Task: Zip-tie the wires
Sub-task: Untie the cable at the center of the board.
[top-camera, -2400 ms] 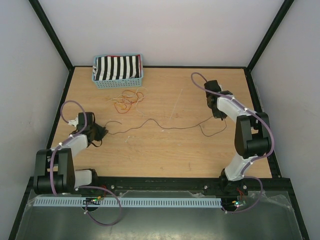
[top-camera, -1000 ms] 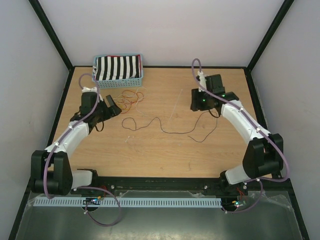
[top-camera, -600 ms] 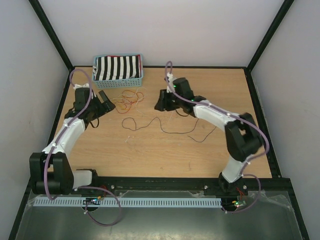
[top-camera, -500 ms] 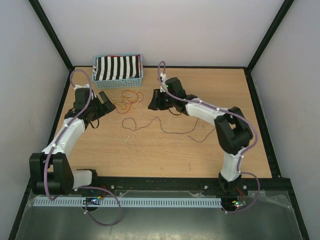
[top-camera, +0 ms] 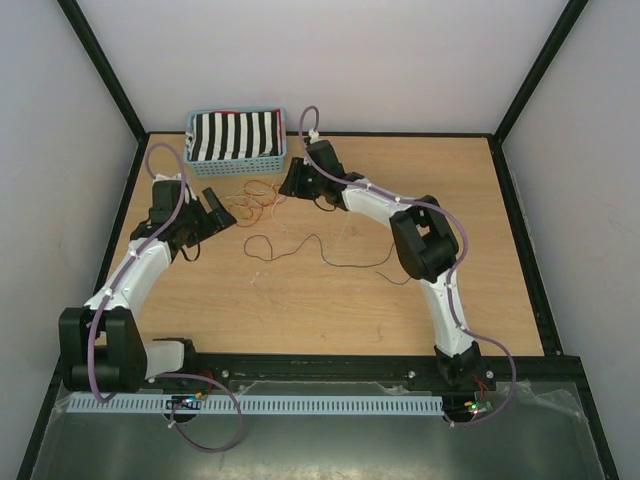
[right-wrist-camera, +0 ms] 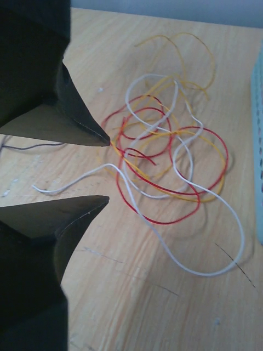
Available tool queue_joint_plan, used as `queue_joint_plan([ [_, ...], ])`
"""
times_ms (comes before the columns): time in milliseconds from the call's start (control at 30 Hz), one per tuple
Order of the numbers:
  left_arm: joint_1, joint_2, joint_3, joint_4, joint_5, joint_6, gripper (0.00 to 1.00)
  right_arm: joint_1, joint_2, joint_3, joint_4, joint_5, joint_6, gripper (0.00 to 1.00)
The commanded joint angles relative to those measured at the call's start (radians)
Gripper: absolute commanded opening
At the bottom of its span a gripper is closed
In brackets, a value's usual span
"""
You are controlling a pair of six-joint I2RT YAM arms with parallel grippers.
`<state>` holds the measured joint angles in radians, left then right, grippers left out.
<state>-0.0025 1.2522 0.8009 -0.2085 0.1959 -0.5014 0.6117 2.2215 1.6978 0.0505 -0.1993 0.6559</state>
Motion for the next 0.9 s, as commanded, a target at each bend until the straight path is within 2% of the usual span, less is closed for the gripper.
queue_joint_plan([
  [0,-0.008,-0.02,0.007,-0.001,0.022,0.011,0.83,0.003,0.075,0.109,-0.091,0.057,0.044,0.52],
  [467,-0.023,-0.022,0.052,-0.002,0.032,0.061,0.83,0.004,0.216,0.264,-0.128,0.078,0.051,0.51],
  [567,-0.029,-0.019,0.063,0.0,0.03,0.081,0.83,0.003,0.222,0.276,-0.13,0.092,0.042,0.4],
  [733,-0.039,-0.014,0.08,0.0,0.028,0.127,0.83,0.003,0.191,0.291,-0.15,0.086,0.011,0.13],
  [800,-0.048,-0.004,0.091,0.014,0.049,0.167,0.88,0.003,0.149,0.29,-0.163,0.107,-0.018,0.01],
  [867,-0.06,0.007,0.103,0.031,0.066,0.2,0.94,0.003,0.098,0.29,-0.173,0.127,-0.062,0.0],
])
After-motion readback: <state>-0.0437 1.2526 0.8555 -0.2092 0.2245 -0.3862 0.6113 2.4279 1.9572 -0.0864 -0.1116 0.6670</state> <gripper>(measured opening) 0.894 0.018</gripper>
